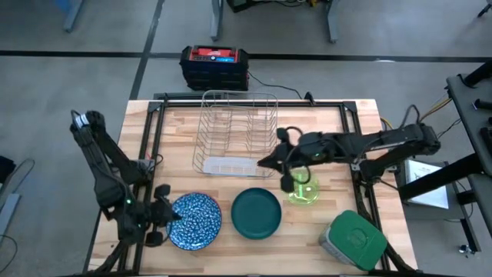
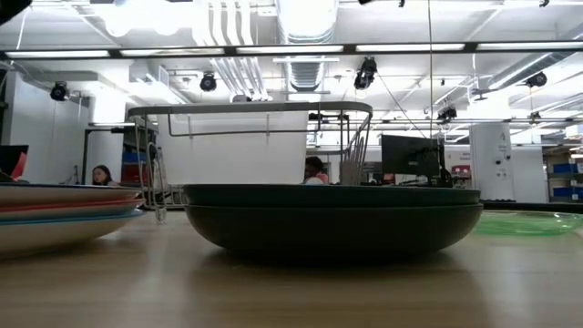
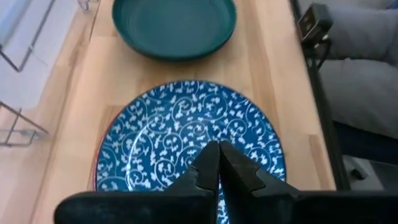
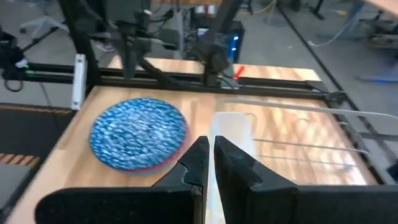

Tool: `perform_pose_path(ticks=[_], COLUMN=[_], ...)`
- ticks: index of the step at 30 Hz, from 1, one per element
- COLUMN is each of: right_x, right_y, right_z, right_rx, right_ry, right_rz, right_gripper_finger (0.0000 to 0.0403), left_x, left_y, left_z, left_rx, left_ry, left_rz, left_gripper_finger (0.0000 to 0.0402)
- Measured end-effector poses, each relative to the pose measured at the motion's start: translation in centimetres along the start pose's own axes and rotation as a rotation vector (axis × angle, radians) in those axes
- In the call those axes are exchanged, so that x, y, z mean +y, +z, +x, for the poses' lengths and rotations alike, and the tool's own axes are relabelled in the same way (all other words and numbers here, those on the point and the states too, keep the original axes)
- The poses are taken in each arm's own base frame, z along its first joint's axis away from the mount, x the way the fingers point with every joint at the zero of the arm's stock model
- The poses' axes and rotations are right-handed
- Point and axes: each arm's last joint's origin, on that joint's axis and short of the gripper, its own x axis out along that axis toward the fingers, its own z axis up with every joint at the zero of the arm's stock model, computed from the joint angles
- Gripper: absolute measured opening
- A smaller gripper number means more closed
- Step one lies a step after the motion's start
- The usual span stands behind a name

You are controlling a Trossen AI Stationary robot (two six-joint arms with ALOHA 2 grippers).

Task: Sort dishes
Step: Put the blue patterned plate into the dish rack

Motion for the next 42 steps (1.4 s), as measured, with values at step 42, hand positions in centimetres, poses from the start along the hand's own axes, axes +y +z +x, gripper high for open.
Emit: perform_pose_path(ticks=[42], right_x=[8.6], right_y=[-8.9], right_z=[17.0], right_rx=[0.316], right_ry=[-0.043], right_rz=[0.442], right_gripper_finger=[0.0018], left_x=[-3.1], left_y=[-9.3], left_z=[8.8], left_rx=[0.185], left_ry=[0.314], left_rz=[0.036], left_gripper_finger=[0.0])
